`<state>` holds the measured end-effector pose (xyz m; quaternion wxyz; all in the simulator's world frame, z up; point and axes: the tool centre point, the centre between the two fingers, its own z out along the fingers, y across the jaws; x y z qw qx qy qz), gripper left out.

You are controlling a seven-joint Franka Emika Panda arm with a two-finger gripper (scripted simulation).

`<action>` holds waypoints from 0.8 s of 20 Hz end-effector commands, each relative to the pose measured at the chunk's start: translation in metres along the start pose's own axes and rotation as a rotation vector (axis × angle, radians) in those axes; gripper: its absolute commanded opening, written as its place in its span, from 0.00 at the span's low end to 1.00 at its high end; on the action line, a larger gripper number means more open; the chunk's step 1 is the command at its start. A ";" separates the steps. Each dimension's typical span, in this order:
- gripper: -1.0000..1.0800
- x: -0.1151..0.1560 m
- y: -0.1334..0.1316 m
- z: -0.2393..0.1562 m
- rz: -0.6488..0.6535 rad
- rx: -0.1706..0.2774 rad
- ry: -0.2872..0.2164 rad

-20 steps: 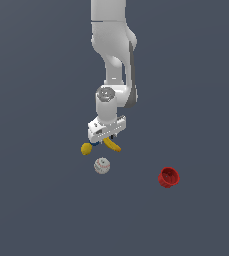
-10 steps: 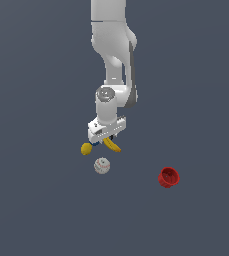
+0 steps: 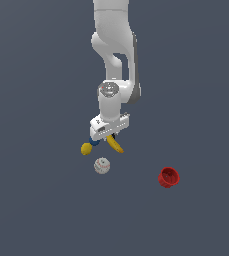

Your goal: Pick up a designated object from a clutter of objects.

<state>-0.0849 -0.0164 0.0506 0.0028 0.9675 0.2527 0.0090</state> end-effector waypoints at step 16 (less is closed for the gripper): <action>0.00 0.057 -0.063 -0.131 -0.001 0.000 -0.005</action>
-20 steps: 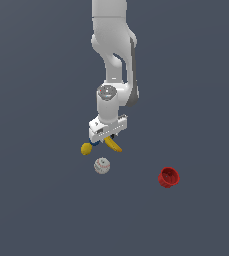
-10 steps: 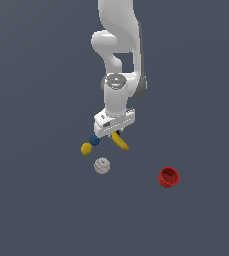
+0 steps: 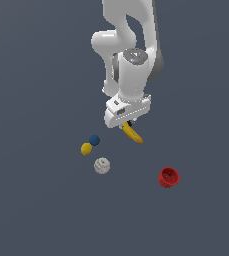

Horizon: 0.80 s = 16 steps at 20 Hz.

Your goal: Pick up a designated object from a clutter of objects.

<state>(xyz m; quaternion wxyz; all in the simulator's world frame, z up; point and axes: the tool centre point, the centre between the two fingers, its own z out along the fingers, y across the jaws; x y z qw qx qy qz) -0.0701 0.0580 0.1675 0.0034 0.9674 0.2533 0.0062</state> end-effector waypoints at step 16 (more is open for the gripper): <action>0.00 0.070 -0.073 -0.157 0.001 0.004 -0.006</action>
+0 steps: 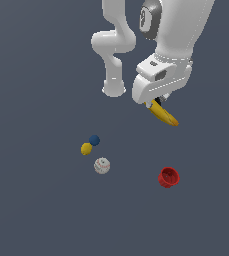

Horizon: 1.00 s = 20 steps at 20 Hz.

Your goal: Pick up a designated object from a clutter of objects.

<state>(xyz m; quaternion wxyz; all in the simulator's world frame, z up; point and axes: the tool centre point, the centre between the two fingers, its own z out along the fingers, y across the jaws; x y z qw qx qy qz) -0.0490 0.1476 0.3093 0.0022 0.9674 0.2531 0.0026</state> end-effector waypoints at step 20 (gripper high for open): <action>0.00 0.063 -0.056 -0.126 0.002 0.005 -0.003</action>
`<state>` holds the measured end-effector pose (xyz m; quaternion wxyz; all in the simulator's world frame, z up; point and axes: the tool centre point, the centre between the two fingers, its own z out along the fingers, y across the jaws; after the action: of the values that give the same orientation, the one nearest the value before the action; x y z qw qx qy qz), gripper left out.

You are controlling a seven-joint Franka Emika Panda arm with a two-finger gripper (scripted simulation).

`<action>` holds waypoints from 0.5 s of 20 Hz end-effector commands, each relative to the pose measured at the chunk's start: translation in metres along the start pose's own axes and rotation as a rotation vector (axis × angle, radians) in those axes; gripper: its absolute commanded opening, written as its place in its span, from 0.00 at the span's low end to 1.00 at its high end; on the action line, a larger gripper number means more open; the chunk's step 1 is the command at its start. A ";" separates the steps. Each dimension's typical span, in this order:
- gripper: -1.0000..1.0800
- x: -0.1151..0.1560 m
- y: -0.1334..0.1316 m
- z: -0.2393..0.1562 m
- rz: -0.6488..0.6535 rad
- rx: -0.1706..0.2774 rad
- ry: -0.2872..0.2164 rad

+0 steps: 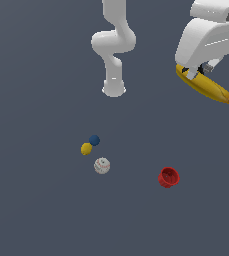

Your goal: Pick up a designated object from a clutter of objects.

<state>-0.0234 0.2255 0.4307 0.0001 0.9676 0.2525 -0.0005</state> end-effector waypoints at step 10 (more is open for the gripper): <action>0.00 0.006 -0.004 -0.010 0.000 0.001 -0.001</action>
<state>-0.0205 0.2318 0.4397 0.0000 0.9676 0.2524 -0.0020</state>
